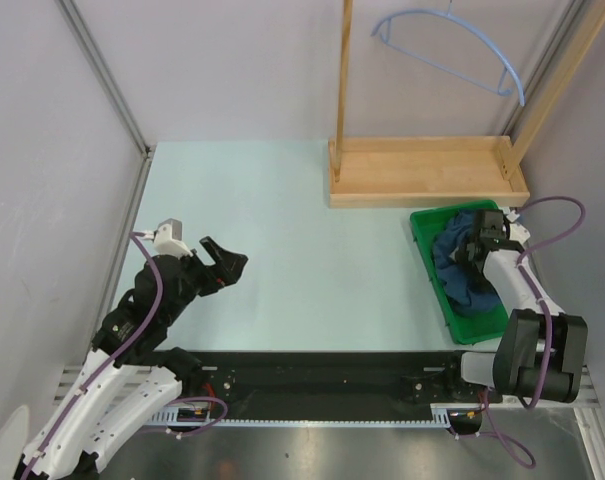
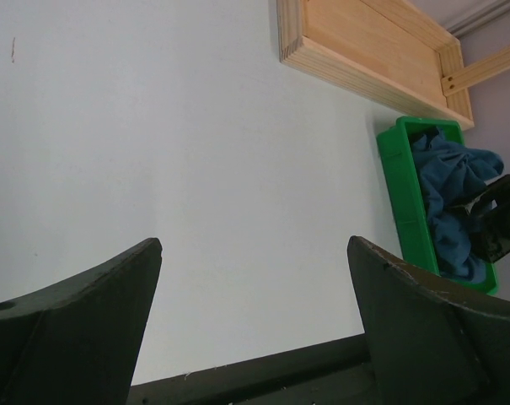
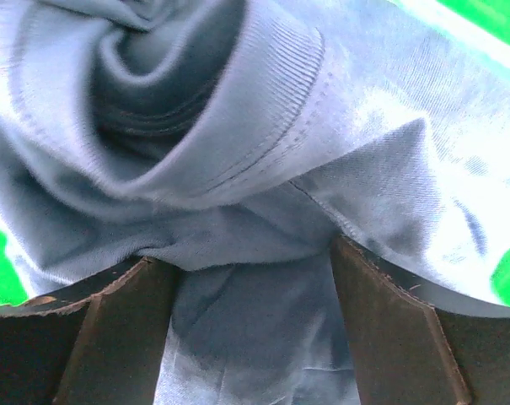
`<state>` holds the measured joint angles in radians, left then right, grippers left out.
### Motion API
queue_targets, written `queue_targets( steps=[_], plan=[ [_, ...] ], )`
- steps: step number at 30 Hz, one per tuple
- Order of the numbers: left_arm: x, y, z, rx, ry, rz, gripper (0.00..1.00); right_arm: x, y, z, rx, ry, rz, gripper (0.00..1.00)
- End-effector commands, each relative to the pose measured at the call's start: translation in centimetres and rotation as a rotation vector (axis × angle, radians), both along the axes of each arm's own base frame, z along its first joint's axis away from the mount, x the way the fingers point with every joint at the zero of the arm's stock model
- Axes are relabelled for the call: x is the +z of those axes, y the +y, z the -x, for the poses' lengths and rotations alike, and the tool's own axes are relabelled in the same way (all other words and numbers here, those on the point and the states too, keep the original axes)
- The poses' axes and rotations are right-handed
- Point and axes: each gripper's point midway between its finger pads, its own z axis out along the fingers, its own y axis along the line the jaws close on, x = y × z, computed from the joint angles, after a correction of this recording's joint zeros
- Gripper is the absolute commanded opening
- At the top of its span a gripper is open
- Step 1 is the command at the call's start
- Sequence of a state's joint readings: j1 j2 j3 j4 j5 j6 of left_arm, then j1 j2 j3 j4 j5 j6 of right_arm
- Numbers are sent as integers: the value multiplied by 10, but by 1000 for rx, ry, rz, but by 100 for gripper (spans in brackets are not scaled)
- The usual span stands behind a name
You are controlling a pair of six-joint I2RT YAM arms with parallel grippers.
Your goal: Remove the t-shirt from the hanger
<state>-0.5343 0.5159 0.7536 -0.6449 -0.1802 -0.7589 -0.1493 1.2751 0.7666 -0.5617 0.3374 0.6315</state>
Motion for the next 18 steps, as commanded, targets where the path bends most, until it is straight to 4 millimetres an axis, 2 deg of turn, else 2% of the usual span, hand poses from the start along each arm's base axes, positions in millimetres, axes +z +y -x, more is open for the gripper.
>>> queue_targets(
  steps=[1,3,4,6,7,9,10,12,15,16,18],
  plan=[
    [10,-3,-1,-12,-32,21,97,32,-16,-12,-26,-43,116,78],
    [7,-6,-1,-26,-22,20,97,41,-18,-3,-63,-45,124,79],
    [6,-7,-2,-33,-18,24,97,42,-17,10,-74,-10,119,82],
    [2,-16,-2,-70,-1,28,96,58,-11,15,-80,-51,106,87],
    [1,-20,-1,-93,3,27,96,62,-9,21,-74,-44,107,99],
    [4,-34,-1,-172,-14,42,96,92,-6,22,-62,-120,140,100],
    [-1,-44,-2,-214,12,45,96,100,-4,26,-50,-120,153,100],
    [-2,-58,-2,-279,30,63,96,133,-1,26,-20,-175,200,100],
    [-10,-83,3,-393,60,59,100,171,29,12,128,-266,235,100],
    [-14,-96,7,-437,72,48,100,177,60,4,254,-296,229,100],
    [-15,-108,10,-480,66,27,100,184,101,-10,417,-346,210,100]
  ],
)
